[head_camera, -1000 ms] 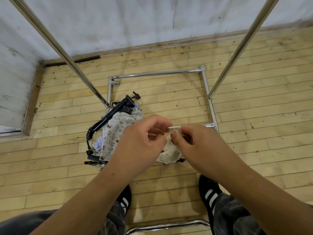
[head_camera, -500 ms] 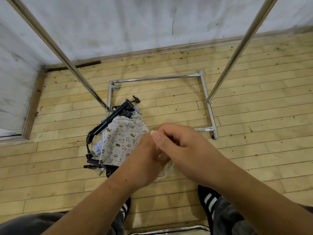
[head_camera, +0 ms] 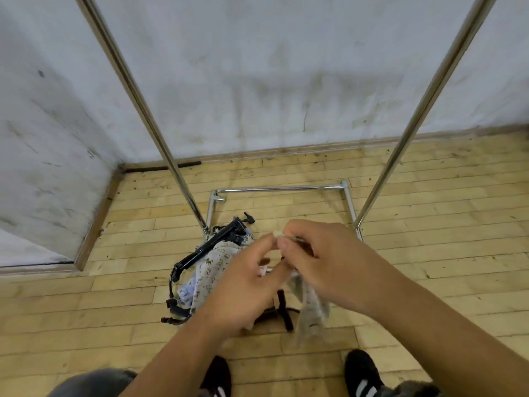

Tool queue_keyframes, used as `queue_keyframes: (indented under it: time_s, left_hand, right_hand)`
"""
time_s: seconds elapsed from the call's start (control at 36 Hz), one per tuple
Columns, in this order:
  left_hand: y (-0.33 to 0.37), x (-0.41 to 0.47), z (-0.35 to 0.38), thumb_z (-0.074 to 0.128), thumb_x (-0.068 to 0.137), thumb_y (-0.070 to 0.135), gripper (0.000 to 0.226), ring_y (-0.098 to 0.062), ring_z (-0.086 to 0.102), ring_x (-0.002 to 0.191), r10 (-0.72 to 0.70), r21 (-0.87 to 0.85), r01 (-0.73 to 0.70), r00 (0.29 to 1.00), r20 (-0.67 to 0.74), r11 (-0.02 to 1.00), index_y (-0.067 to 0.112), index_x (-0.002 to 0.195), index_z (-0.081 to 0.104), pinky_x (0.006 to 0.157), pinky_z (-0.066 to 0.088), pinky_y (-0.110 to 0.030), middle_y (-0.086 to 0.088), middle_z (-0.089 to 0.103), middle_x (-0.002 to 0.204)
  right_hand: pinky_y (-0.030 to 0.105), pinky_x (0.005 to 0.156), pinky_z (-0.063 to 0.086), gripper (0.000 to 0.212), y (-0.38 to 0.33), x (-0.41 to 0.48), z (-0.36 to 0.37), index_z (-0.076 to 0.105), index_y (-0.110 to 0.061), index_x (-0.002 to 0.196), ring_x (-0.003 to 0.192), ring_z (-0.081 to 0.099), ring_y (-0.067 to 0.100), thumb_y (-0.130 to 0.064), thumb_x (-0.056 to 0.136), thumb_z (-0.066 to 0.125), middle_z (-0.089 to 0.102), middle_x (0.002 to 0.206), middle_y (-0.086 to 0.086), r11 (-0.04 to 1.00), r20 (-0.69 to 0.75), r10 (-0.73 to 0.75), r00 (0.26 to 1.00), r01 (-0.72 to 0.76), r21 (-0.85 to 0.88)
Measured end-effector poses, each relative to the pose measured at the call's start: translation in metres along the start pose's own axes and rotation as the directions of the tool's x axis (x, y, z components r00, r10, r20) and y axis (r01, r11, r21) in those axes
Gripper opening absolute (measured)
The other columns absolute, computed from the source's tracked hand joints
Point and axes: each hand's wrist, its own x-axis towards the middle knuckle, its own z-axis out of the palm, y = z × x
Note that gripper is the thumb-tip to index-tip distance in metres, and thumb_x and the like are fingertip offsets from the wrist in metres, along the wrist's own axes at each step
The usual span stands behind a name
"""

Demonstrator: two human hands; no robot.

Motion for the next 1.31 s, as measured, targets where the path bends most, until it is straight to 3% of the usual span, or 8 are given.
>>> queue_keyframes:
  time_s: [0.14,0.22,0.5,0.78,0.89,1.0,1.11,1.31]
  left_hand:
    - [0.036,-0.007,-0.029,0.056,0.104,0.039,0.020,0.008,0.060,0.069,0.044,0.084,-0.032,0.989,-0.141,0.996,0.039,0.087,0.068,0.066,0.043,-0.009,0.027,0.066,0.077]
    - [0.054,-0.014,-0.056,0.059,0.102,0.040,0.023,0.005,0.055,0.063,0.075,0.144,-0.051,0.982,-0.173,0.988,0.034,0.081,0.066,0.062,0.039,-0.010,0.022,0.060,0.070]
    - [0.127,-0.032,-0.157,0.060,0.100,0.038,0.015,-0.002,0.067,0.082,0.201,0.215,-0.137,0.929,-0.311,0.967,0.034,0.090,0.071,0.068,0.050,-0.020,0.012,0.071,0.086]
    - [0.223,-0.002,-0.265,0.064,0.100,0.036,0.013,0.003,0.068,0.079,0.283,0.152,-0.240,0.845,-0.453,0.959,0.030,0.095,0.074,0.075,0.050,-0.021,0.018,0.077,0.085]
    - [0.243,0.023,-0.293,0.065,0.099,0.034,0.013,0.003,0.068,0.076,0.284,0.088,-0.282,0.799,-0.530,0.955,0.029,0.094,0.076,0.073,0.049,-0.022,0.012,0.078,0.085]
    - [0.259,0.050,-0.308,0.064,0.100,0.033,0.014,0.000,0.068,0.080,0.278,0.103,-0.270,0.761,-0.586,0.957,0.027,0.093,0.074,0.058,0.047,-0.009,0.011,0.077,0.086]
    - [0.261,0.072,-0.315,0.064,0.099,0.029,0.013,-0.002,0.069,0.082,0.278,0.110,-0.272,0.716,-0.641,0.956,0.024,0.093,0.075,0.063,0.046,-0.013,0.010,0.076,0.088]
    - [0.229,0.094,-0.310,0.066,0.097,0.030,0.011,-0.005,0.070,0.089,0.197,0.017,-0.232,0.783,-0.590,0.973,0.026,0.099,0.076,0.067,0.047,-0.015,0.011,0.076,0.094]
  right_hand:
    - [0.025,0.058,0.041,0.030,-0.026,0.009,-0.011,0.049,-0.030,0.079,0.062,0.051,0.010,-0.041,0.107,0.045,0.059,0.073,-0.005,0.993,0.006,0.028,1.000,-0.027,-0.114]
    - [0.026,0.060,0.043,0.027,-0.053,0.012,-0.018,0.053,-0.028,0.083,0.066,0.053,0.009,-0.043,0.105,0.048,0.061,0.077,-0.006,0.994,-0.039,0.035,0.999,-0.038,-0.099]
    - [0.019,0.058,0.044,0.018,-0.160,0.035,-0.057,0.070,-0.026,0.084,0.066,0.059,0.007,-0.031,0.097,0.059,0.068,0.079,-0.006,0.993,-0.300,-0.103,0.948,0.082,-0.080]
    - [0.000,0.066,0.040,0.009,-0.264,0.097,-0.123,0.076,-0.027,0.095,0.078,0.059,-0.010,-0.029,0.097,0.067,0.068,0.084,-0.018,0.954,-0.594,-0.285,0.752,0.282,-0.101]
    - [0.013,0.073,0.047,0.009,-0.287,0.129,-0.143,0.074,-0.024,0.100,0.085,0.064,0.003,-0.027,0.098,0.065,0.068,0.089,-0.014,0.946,-0.649,-0.308,0.695,0.298,-0.129]
    - [0.020,0.062,0.052,0.005,-0.298,0.162,-0.157,0.067,-0.028,0.100,0.070,0.063,0.003,-0.024,0.098,0.065,0.067,0.087,-0.012,0.952,-0.676,-0.302,0.672,0.257,-0.169]
    - [0.044,0.061,0.062,0.007,-0.298,0.185,-0.160,0.060,-0.027,0.095,0.066,0.065,0.020,-0.022,0.099,0.064,0.067,0.089,-0.003,0.945,-0.701,-0.325,0.634,0.237,-0.224]
    - [0.036,0.078,0.059,0.012,-0.272,0.193,-0.137,0.063,-0.027,0.112,0.087,0.068,0.016,-0.020,0.101,0.061,0.071,0.107,-0.006,0.923,-0.631,-0.372,0.681,0.196,-0.332]
